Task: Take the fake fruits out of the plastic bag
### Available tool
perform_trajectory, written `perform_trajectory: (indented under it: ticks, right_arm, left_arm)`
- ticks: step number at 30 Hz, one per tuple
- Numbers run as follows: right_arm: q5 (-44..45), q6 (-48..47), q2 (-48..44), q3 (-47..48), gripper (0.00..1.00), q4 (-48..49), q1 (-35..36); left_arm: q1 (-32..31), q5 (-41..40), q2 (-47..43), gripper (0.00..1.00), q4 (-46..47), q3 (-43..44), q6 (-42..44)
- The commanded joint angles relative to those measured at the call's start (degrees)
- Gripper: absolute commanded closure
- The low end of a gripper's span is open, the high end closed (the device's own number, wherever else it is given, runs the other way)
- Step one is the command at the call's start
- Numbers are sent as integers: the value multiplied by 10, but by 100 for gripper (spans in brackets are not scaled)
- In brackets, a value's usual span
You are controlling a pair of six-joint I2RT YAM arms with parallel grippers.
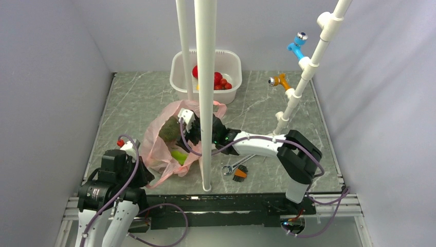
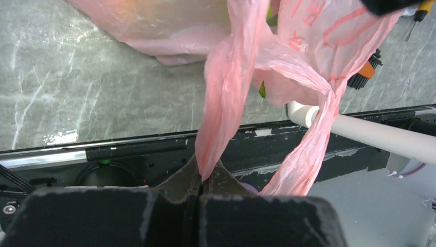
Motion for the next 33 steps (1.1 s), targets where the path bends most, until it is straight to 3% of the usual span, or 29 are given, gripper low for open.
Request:
perform_trajectory:
  ticks: [1,7,10,15,19,23,27,33]
  right_arm:
    - [10,46,54,90,4,9,-1]
    - [-7,190,102,169,1,-47,-9]
    - [4,261,106,161,0,-48,-23]
    - [-54,350,112,124,1,-11,-74]
    - [-94,321,117,96,1,3,-86]
    - [-126,266,94,65,3,14,-70]
    - [-182,253,85,47,18,21,-65]
    - [-241,203,112,66,28,-2,-55]
  left_arm:
    - [-2,16,6,100,-18,14,10]
    - [-2,7,0,99,-19,35,6]
    - [-2,17,0,99,-13,25,4]
    - [-2,36,0,99,-2,7,9]
    - [-2,52,3,93,13,0,5]
    - [-2,53,1,95,30,19,-1]
    - [-2,44,0,100,35,67,-1]
    - [-2,100,-5,100,98,146,-32]
